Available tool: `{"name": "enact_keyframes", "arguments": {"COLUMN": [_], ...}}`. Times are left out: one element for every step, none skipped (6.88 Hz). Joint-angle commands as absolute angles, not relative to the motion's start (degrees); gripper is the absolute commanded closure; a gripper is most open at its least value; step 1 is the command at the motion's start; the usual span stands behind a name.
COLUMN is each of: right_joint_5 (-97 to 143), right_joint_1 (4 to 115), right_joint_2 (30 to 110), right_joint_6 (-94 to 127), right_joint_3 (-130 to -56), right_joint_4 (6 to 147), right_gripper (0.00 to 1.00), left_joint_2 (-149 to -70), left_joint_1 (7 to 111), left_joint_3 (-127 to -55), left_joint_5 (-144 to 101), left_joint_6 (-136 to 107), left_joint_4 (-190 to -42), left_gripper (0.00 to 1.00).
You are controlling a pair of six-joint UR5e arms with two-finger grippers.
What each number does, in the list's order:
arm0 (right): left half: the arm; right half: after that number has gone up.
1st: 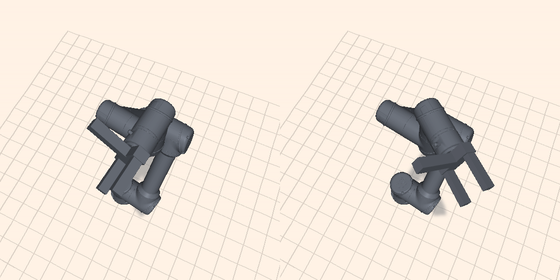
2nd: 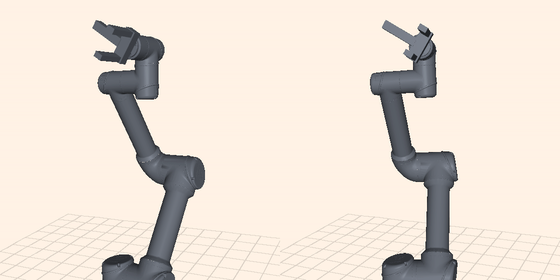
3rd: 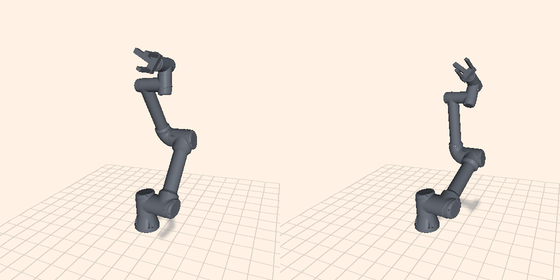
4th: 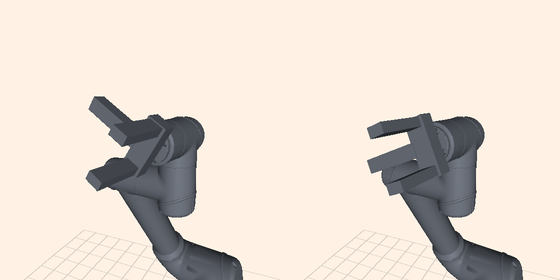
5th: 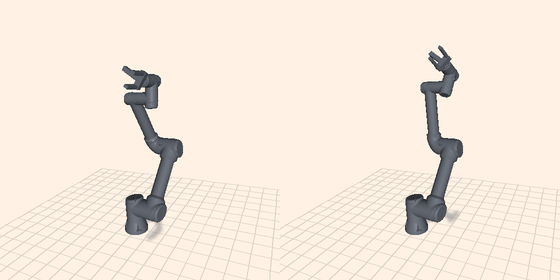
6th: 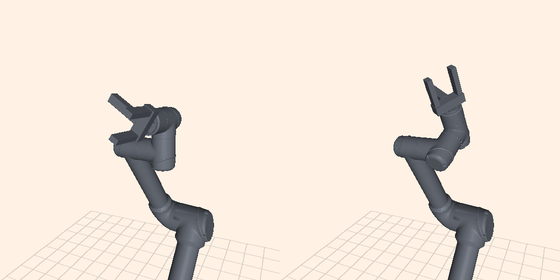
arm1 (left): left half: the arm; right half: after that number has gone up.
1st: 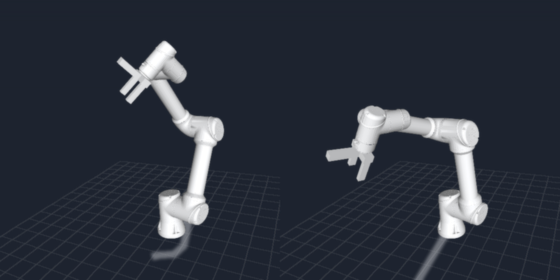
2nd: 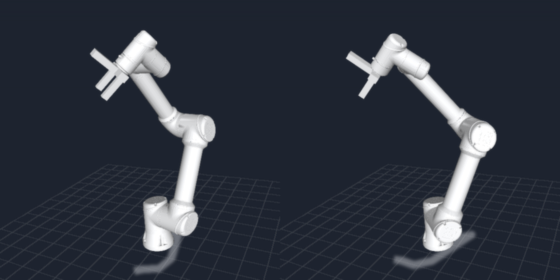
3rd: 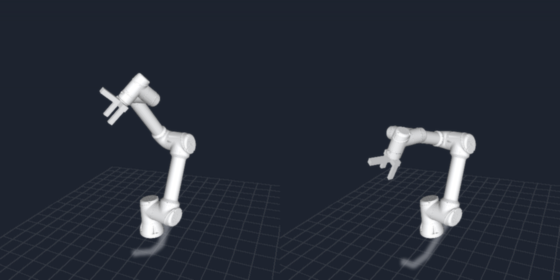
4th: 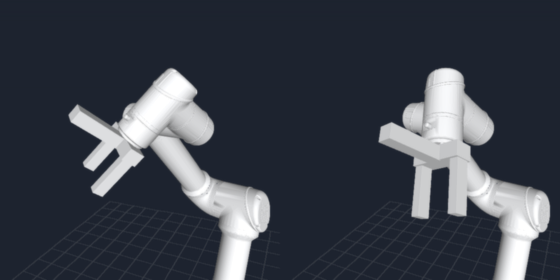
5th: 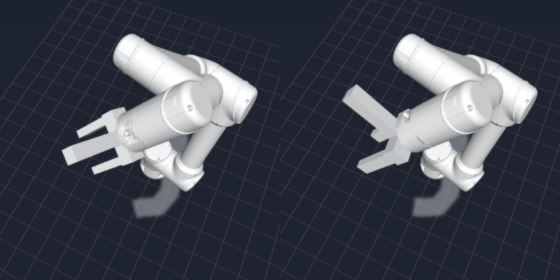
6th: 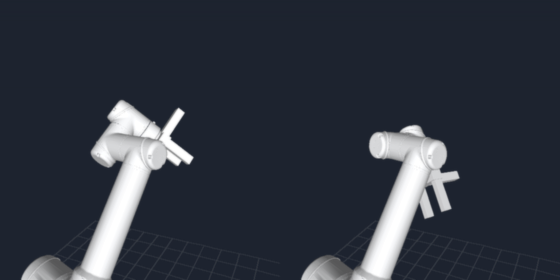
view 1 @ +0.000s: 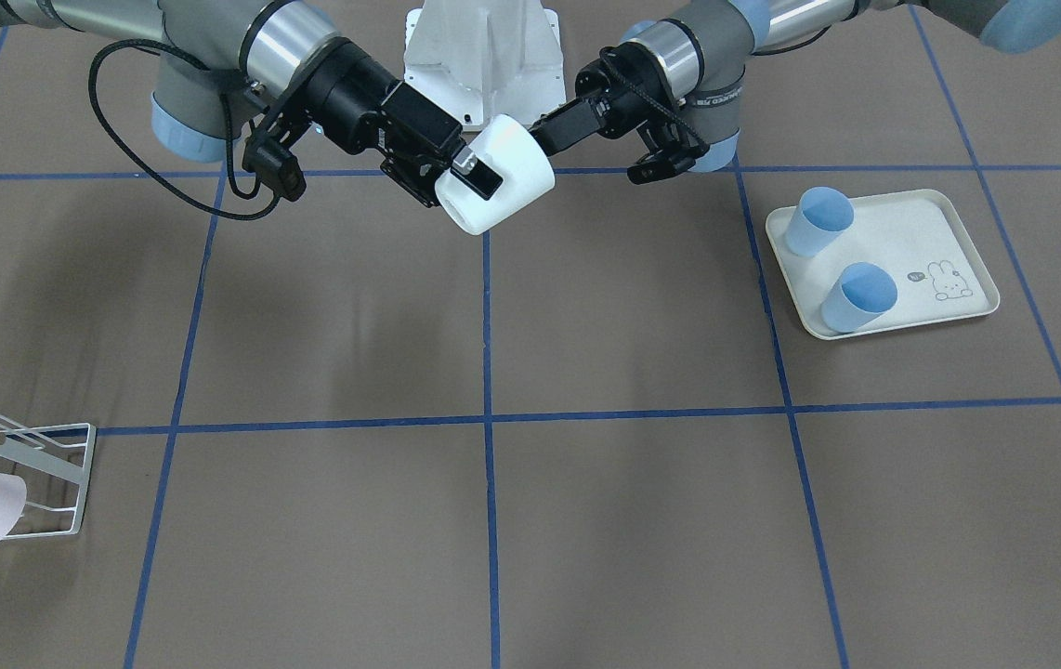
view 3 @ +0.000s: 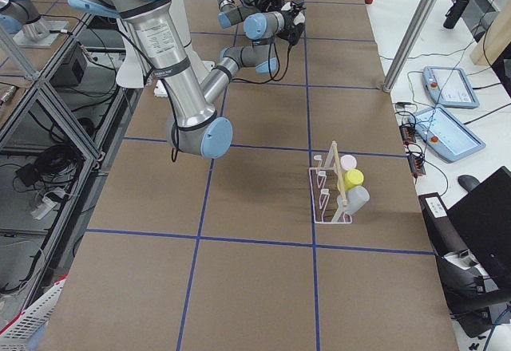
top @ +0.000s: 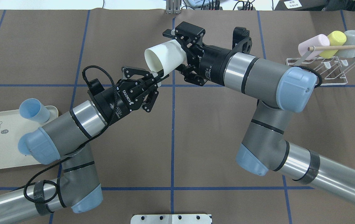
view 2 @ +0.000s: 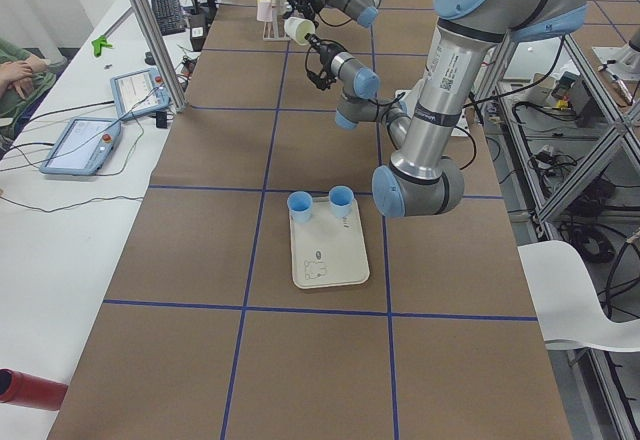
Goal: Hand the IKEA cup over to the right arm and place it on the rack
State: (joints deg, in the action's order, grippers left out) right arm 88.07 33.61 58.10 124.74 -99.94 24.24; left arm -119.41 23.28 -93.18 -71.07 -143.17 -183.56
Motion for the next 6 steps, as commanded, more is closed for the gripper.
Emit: {"name": "enact_keyframes", "arguments": {"right_joint_5": [88.1,88.1,88.1,88.1,88.1,88.1], "right_joint_1": [33.6,33.6,33.6,33.6,33.6,33.6], "right_joint_2": [58.1,58.1,58.1,58.2,58.3,58.4], "right_joint_6": [124.8,124.8,124.9,125.0,124.9,124.8], "right_joint_3": [-99.9,-99.9,-99.9,-99.8,-99.8,-99.8], "right_joint_4": [24.2,24.2,23.8,23.8,23.8,23.3], "right_gripper": [0.0,0.02,0.19,0.89,1.0,1.0], "left_joint_2": [-120.0,-120.0,-120.0,-120.0,-120.0,-119.8], "left_joint_1": [23.2,23.2,23.2,23.2,23.2,23.4], "left_joint_3": [-93.1,-92.6,-92.5,-92.6,-92.6,-92.7], "left_joint_5": [-70.9,-70.9,-70.9,-71.0,-71.1,-70.9], "left_joint_6": [-143.2,-143.2,-143.2,-143.3,-143.3,-143.2], "left_joint_4": [-182.9,-182.8,-182.9,-182.9,-182.9,-182.9], "left_gripper": [1.0,1.0,1.0,1.0,0.56,0.01]}}
